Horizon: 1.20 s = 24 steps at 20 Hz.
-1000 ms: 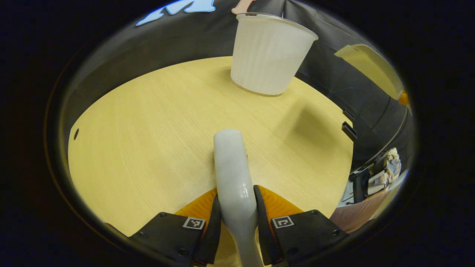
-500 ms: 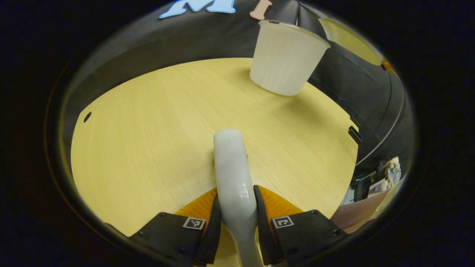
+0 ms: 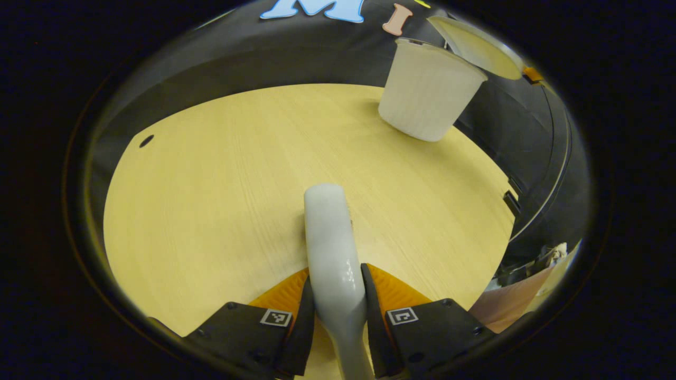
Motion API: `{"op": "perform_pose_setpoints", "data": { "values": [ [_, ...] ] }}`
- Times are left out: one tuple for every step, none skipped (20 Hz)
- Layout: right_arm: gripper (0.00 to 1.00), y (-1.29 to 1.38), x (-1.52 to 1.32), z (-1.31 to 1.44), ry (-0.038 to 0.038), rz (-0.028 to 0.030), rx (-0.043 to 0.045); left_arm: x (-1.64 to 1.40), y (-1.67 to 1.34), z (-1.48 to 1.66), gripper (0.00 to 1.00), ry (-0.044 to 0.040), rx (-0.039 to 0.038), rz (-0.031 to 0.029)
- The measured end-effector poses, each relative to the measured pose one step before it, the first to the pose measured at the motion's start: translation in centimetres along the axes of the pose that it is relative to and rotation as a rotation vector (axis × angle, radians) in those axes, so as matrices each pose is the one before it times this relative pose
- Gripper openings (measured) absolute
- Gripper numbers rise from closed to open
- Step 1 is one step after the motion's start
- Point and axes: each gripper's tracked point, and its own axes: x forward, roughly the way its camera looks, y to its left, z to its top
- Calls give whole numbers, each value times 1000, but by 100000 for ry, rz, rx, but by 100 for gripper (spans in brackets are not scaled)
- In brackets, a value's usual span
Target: Pick up the small broom and dustpan from the desktop, sweep the trash into the dustpan with the broom, and then empty the trash into the garbage bin.
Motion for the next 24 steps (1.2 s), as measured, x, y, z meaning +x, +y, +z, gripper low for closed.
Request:
{"op": "perform_pose_setpoints", "data": {
  "values": [
    [29,76,196,-57,206,1465,1891,-256,152,-185,51,-163,-648,953],
    [29,155,81,113,488,1539,2087,-186,124,-136,49,-62,-962,751],
    [29,154,-11,102,583,1691,2112,-220,101,-268,51,79,-1016,556],
    [29,102,151,216,508,1698,2012,-149,81,-82,51,-58,-985,783],
    [29,42,183,337,147,2076,2609,-75,133,-96,49,-79,-865,696],
    [29,223,119,426,-11,2664,2969,-238,225,-198,51,8,-835,704],
    [29,257,306,590,15,3399,3596,-142,194,-94,51,-85,-964,795],
    [29,393,222,556,-95,3608,4256,-82,84,-16,51,-46,-727,570],
    [29,446,305,406,-94,3747,4175,-82,113,-140,51,-205,-781,741],
    [29,315,154,256,-501,3695,4126,-142,191,-84,51,-145,-748,689],
    [29,237,76,194,-562,3944,3512,9,82,-25,51,-83,-780,601],
    [29,143,160,468,-739,3788,3742,-142,141,-95,51,2,-634,543],
    [29,270,250,610,-1300,3762,3845,-90,118,-143,51,-83,-526,307],
    [29,191,270,644,-1501,3622,4236,-116,96,-37,49,-1,-444,340],
    [29,217,255,679,-2062,3571,4364,76,-65,-104,49,55,-354,96],
    [29,73,44,495,-1896,3312,3814,-60,78,8,51,155,-156,76],
    [29,-26,-46,266,-2048,2565,3226,61,17,-84,51,-26,-34,5],
    [29,-76,-41,260,-1824,1978,2576,70,93,41,49,-26,-72,164],
    [29,-57,-269,-191,-1487,1451,1946,6,104,19,51,-234,-209,214],
    [29,84,16,-54,-1029,1133,1982,9,87,63,49,-71,-48,230],
    [28,70,52,-51,-996,1497,2563,86,14,53,49,-191,65,-107],
    [29,192,49,135,-1541,2506,2825,73,23,84,51,-150,-22,-87],
    [29,88,-24,143,-1478,2992,3001,18,66,49,51,-132,-66,32],
    [29,120,1,-185,-1005,3257,3155,69,67,37,49,-179,-214,44]
  ]
}}
